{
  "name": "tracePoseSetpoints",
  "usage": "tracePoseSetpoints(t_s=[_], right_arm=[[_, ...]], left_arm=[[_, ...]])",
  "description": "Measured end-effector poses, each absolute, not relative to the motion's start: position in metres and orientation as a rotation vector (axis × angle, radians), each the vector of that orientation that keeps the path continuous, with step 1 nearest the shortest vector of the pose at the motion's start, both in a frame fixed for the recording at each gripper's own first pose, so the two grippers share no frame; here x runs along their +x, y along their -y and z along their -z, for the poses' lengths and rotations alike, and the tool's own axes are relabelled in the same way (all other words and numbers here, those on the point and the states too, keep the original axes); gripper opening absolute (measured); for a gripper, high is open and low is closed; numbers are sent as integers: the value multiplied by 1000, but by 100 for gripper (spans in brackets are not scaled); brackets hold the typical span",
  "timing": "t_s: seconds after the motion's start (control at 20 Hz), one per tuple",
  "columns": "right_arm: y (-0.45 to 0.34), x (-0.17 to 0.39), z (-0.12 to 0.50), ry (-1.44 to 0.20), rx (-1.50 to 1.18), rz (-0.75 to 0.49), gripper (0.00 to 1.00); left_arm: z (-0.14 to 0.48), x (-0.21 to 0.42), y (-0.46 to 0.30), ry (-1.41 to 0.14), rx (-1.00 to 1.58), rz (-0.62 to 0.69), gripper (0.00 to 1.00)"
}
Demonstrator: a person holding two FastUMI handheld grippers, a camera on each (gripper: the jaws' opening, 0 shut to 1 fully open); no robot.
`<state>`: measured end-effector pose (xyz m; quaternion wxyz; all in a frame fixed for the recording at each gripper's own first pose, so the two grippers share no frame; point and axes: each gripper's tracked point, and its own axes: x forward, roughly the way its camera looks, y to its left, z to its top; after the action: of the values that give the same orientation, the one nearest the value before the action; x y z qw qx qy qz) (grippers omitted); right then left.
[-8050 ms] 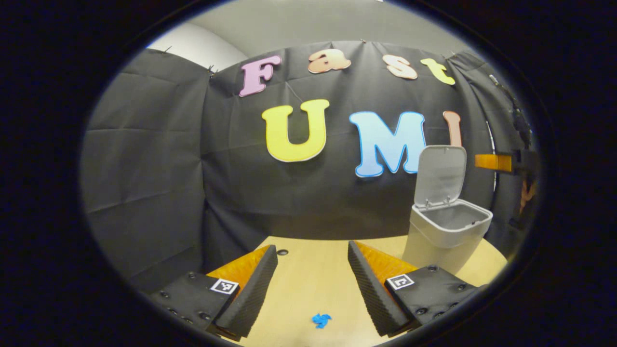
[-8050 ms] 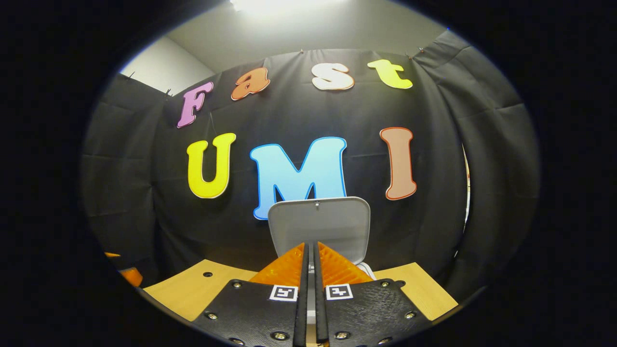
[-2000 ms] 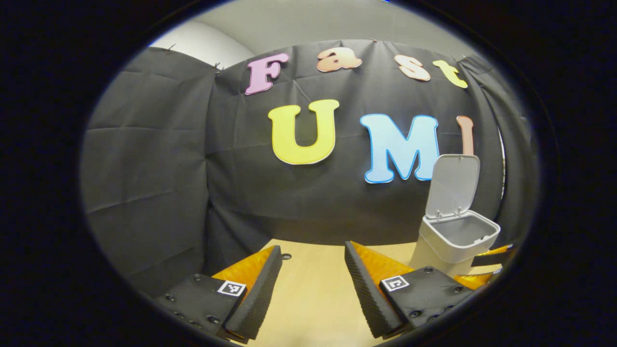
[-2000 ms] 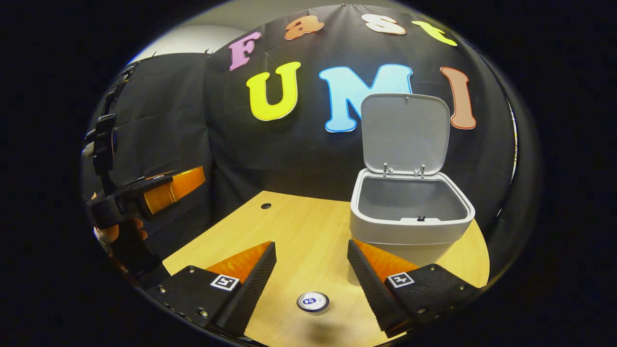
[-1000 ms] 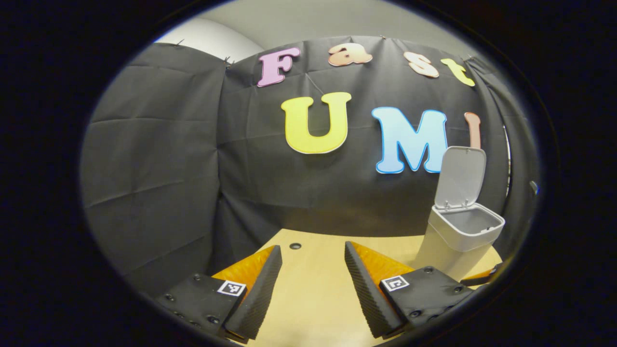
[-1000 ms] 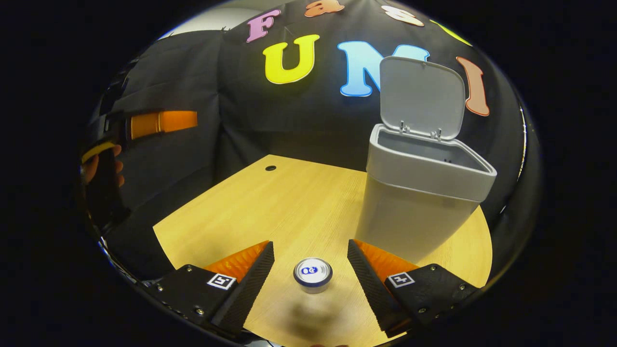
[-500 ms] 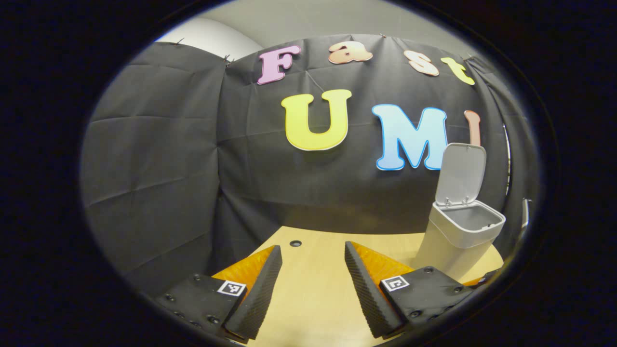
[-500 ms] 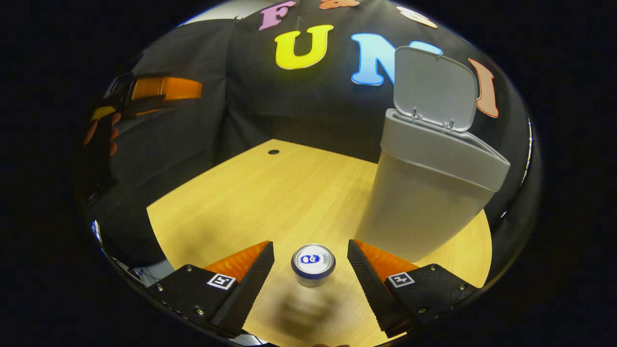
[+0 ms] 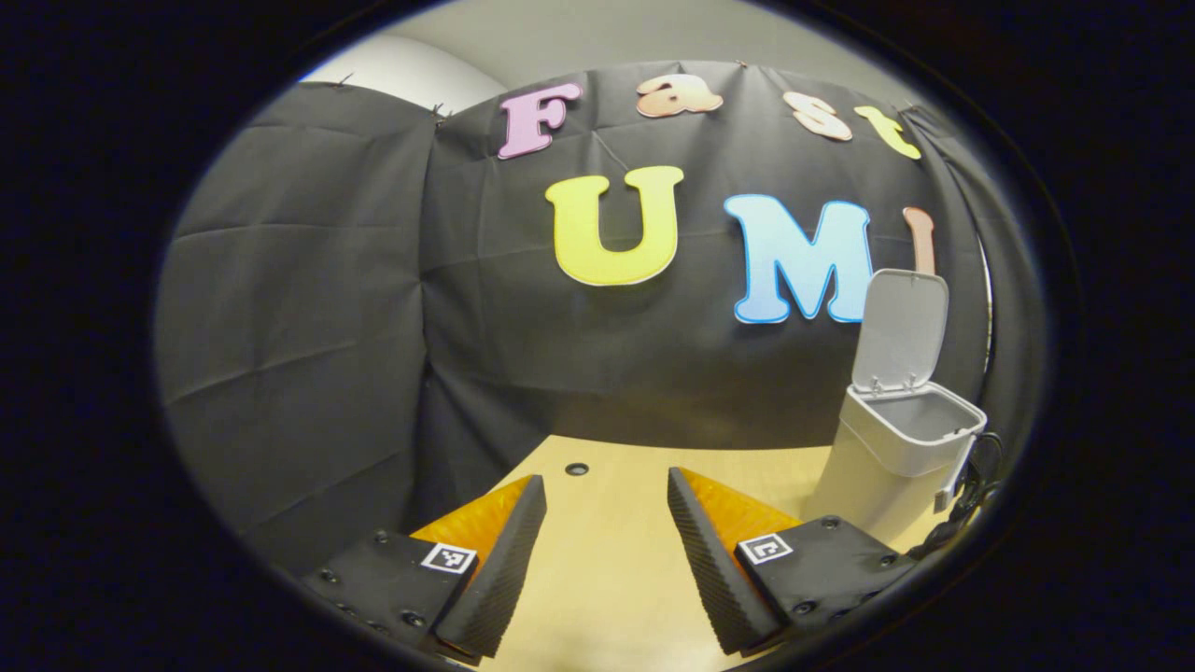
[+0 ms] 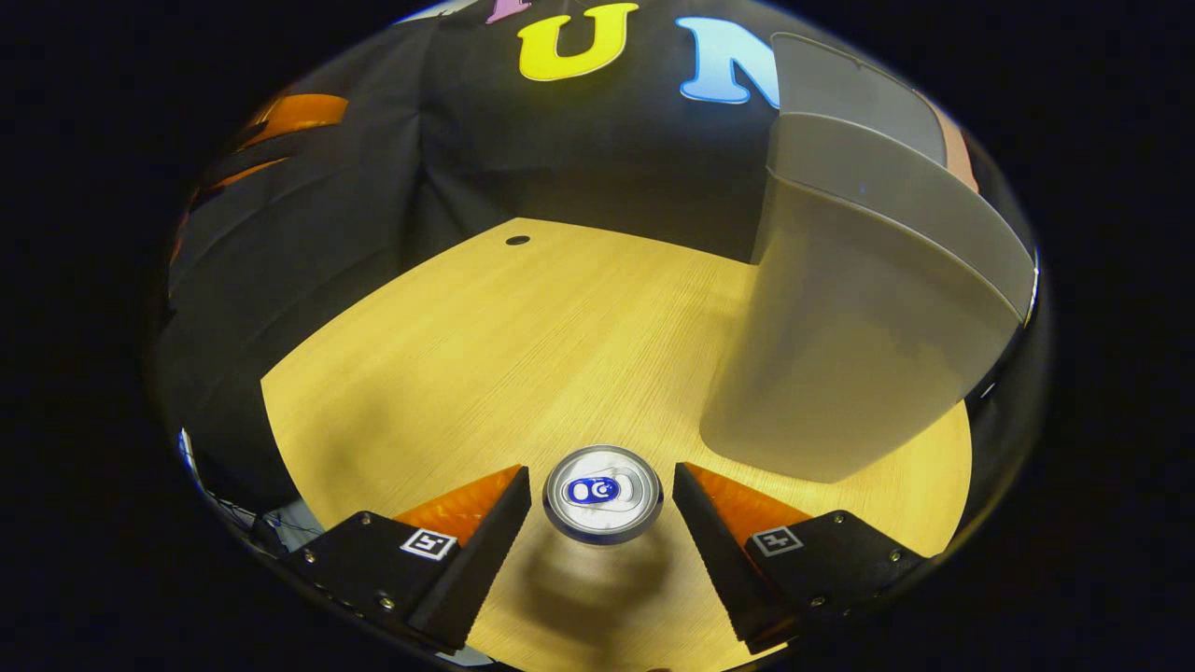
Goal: Press the lid of the desktop garbage bin to open it, pick up the crumpled paper on the desktop and throw it into the bin, then pick up the pop can on the desktop and drop it into the bin, and finally close the garbage bin lid.
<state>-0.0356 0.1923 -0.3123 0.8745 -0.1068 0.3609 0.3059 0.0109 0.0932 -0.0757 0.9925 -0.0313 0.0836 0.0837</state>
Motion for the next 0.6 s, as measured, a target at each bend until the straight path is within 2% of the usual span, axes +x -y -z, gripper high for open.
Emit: tracePoseSetpoints(t_s=[0.35,0.5,0.6], right_arm=[[-192,-36,318,-771,-210,-629,96],[-193,-38,320,-775,-216,-632,86],[-192,-38,320,-779,-217,-633,85]], left_arm=[[78,14,-92,-171,-60,-168,94],[76,14,-90,-168,-55,-166,94],[74,13,-89,-165,-54,-164,94]])
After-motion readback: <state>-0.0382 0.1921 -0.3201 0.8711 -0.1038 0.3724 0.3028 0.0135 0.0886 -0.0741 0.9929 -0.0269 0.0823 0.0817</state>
